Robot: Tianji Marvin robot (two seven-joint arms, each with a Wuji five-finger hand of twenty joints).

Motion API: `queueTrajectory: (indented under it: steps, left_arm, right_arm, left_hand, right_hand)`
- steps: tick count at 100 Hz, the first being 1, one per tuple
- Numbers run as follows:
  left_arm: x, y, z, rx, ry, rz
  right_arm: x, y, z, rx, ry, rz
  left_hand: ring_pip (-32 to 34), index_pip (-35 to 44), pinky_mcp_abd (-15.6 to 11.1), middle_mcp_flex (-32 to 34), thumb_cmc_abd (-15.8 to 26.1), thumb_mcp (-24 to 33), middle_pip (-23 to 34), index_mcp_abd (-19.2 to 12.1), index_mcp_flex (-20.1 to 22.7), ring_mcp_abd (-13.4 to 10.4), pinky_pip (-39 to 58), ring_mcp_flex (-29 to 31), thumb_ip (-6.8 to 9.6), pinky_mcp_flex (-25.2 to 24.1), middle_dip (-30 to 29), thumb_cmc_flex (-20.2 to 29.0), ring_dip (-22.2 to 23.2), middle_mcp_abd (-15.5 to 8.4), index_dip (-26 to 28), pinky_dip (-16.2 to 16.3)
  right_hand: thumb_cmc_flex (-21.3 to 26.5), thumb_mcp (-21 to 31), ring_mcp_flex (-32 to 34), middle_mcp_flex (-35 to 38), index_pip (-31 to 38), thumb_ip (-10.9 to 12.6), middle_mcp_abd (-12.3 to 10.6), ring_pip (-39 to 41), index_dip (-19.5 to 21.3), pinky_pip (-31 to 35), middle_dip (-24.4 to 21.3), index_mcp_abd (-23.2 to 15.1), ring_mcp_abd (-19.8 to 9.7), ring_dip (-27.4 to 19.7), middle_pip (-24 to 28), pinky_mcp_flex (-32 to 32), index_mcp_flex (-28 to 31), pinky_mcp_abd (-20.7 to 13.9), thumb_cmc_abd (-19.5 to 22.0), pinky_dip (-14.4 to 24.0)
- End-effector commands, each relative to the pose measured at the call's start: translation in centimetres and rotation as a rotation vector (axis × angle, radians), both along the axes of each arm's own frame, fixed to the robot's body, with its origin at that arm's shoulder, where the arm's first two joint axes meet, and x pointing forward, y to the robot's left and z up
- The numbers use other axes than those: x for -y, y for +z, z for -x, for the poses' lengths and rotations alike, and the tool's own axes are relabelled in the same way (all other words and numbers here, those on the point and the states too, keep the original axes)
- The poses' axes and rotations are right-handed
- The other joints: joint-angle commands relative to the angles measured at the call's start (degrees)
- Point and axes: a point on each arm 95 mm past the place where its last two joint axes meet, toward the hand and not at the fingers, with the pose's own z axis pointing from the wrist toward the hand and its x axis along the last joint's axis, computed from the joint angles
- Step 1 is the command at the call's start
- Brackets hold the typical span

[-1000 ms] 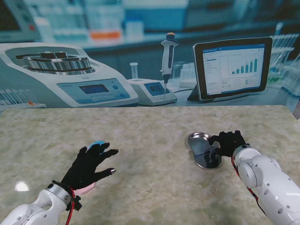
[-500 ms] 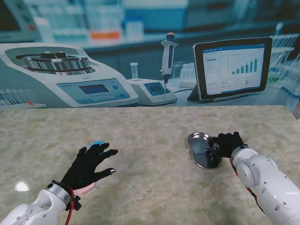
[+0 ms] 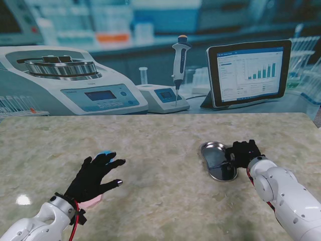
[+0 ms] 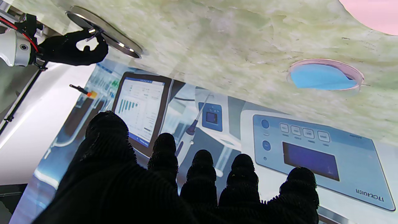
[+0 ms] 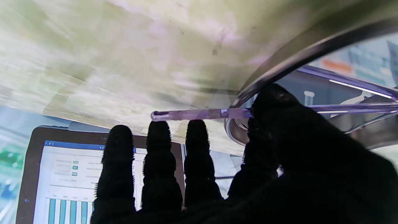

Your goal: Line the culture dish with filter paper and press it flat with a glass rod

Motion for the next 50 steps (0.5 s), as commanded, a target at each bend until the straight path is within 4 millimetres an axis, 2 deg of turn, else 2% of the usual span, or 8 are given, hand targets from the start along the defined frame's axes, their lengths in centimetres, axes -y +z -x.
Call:
queueTrajectory:
  steps: [1,9,20,50]
  left_arm:
    - [-0.01,0.01,0.08,-0.001,0.004,-0.001]
    - [-0.05,0.01,0.07,0.000,0.007,-0.001]
    - [-0.08,0.03,0.04,0.001,0.009,-0.001]
    - [-0.18,0.09,0.01,-0.001,0.011,-0.008]
  right_arm:
    - [-0.14,-0.34,0.16,-0.006,0.003,-0.002]
    - [-0.15,-0.34,0.12,0.002,0.005,-0.007]
    - [-0.13,-0.27,0.07,0.013,0.009,-0.013]
    - [-0.02,0.04,0.01,0.032,0.020,-0.024]
  left_hand:
    - [-1.23,-1.35,-1.16,-2.14,2.27,-1.35,-1.52,-0.10,-1.16,-0.08,-2.60,-1.69,1.19,-0.26,-1.79,0.38,-1.04,-0.69,-0.47,-2.07]
    - [-1.24,-1.36,-1.15,-2.15,2.26,-1.36,-1.52,-0.15,-1.17,-0.14,-2.61,-1.68,1.18,-0.26,-1.84,0.35,-1.05,-0.66,-0.47,-2.08]
    - [-1.24,-1.39,-1.15,-2.16,2.26,-1.35,-1.54,-0.10,-1.23,-0.13,-2.62,-1.68,1.19,-0.26,-1.92,0.39,-1.07,-0.74,-0.49,-2.09]
    - [-1.44,-1.56,-1.25,-2.20,2.43,-1.39,-1.77,-0.19,-1.61,-0.26,-2.66,-1.68,1.19,-0.25,-2.37,0.22,-1.40,-0.95,-0.58,-2.15]
  right_hand:
    - [1.53,2.13,1.64,0.71,2.35,-1.56,0.26,1.21,-0.32,1.68,0.68,-1.71,0.91,0.63,0.66,0.12,3.20,0.58,-1.37,1.09]
    - [1.78,1.93,2.13,1.59,3.09,-1.73,-0.03,1.28,-0.37,1.71,0.64,-1.84,0.91,0.64,0.73,0.19,6.29,0.67,-0.73,1.09]
    - [1.87,1.56,3.00,2.75,3.14,-1.91,-0.41,1.37,-0.62,1.74,0.60,-1.50,0.70,0.64,0.80,0.31,7.42,0.82,-0.24,1.08]
    - [2.47,0.22,7.37,9.58,2.90,-2.84,-5.47,0.76,-1.19,2.03,-1.07,-0.86,-0.58,0.19,-1.48,1.54,9.24,0.88,0.68,0.82]
